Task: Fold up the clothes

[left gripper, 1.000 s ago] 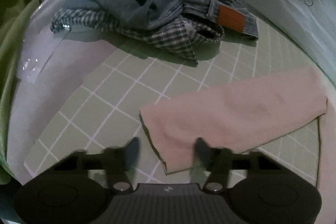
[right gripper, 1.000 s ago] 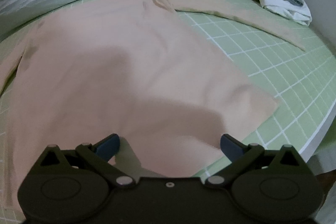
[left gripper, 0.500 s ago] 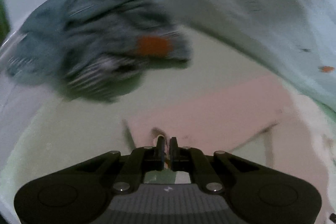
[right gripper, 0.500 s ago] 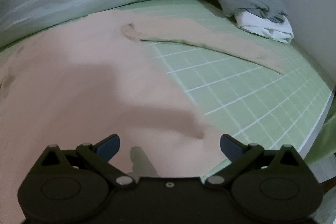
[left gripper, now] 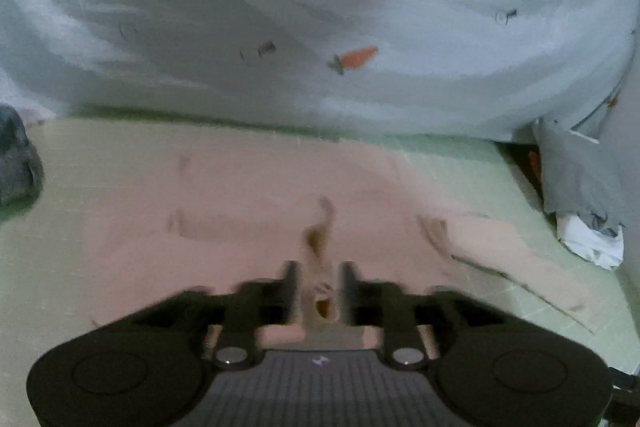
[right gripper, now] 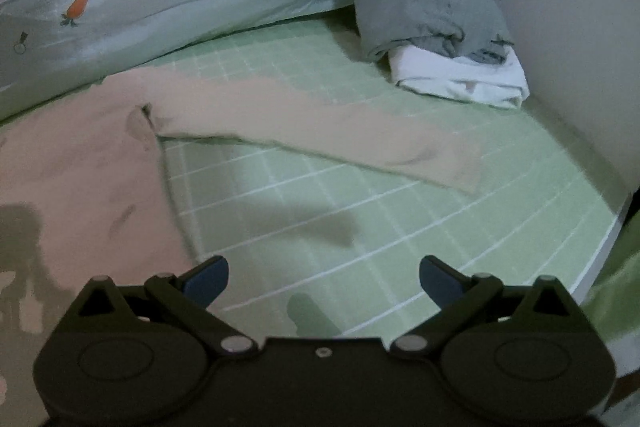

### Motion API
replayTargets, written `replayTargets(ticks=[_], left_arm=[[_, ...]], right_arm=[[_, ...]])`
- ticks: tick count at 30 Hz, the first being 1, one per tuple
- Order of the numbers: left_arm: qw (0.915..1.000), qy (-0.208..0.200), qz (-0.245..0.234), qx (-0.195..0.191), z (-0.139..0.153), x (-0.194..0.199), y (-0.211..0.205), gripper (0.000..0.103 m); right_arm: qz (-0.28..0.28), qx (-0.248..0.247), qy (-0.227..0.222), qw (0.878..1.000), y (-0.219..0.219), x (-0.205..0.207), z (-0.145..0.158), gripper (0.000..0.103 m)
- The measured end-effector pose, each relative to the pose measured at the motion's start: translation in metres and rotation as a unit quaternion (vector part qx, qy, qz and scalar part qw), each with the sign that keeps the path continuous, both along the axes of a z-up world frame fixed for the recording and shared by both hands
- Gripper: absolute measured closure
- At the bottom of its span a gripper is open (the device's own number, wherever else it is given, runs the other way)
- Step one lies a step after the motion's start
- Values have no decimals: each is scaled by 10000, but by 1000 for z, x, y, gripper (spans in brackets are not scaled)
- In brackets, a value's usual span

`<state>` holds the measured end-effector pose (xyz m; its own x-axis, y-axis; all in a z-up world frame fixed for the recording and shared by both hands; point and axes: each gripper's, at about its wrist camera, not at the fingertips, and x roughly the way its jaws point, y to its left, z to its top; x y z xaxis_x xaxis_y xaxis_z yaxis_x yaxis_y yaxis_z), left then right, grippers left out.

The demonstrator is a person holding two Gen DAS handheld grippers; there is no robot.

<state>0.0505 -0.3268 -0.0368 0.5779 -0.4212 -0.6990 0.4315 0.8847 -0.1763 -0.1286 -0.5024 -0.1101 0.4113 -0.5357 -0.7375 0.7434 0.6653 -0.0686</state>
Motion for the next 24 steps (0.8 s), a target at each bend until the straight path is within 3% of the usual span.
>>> replayTargets(ticks=[1, 2, 5, 11, 17, 20, 23, 24], left_arm=[[10000, 4, 30, 26, -4, -5, -4, 33], [9999, 6, 85, 54, -8, -9, -6, 24], [9988, 83, 439, 183, -19, -18, 4, 19], [9928, 299, 1027, 539, -24, -35, 46, 17], [9855, 164, 1566, 632, -12, -31, 112, 13], [9807, 216, 1827, 657, -12, -22, 140, 13], [9811, 257, 1793, 679, -17, -11, 159, 13], [9813, 284, 1758, 729, -19, -9, 163, 13]], right_arm=[[57, -26, -21, 10000, -5, -3, 0, 0], [117, -54, -46, 9999, -10, -6, 0, 0], [279, -162, -127, 9994, -22, -10, -1, 0], [723, 186, -335, 9966, -14, 16, -2, 0], [1461, 534, -354, 9872, 35, 81, -4, 0], [1676, 702, -126, 9833, 63, 118, -6, 0], [1930, 523, -33, 9798, 92, 144, -6, 2], [1987, 475, -8, 9789, 100, 151, -7, 8]])
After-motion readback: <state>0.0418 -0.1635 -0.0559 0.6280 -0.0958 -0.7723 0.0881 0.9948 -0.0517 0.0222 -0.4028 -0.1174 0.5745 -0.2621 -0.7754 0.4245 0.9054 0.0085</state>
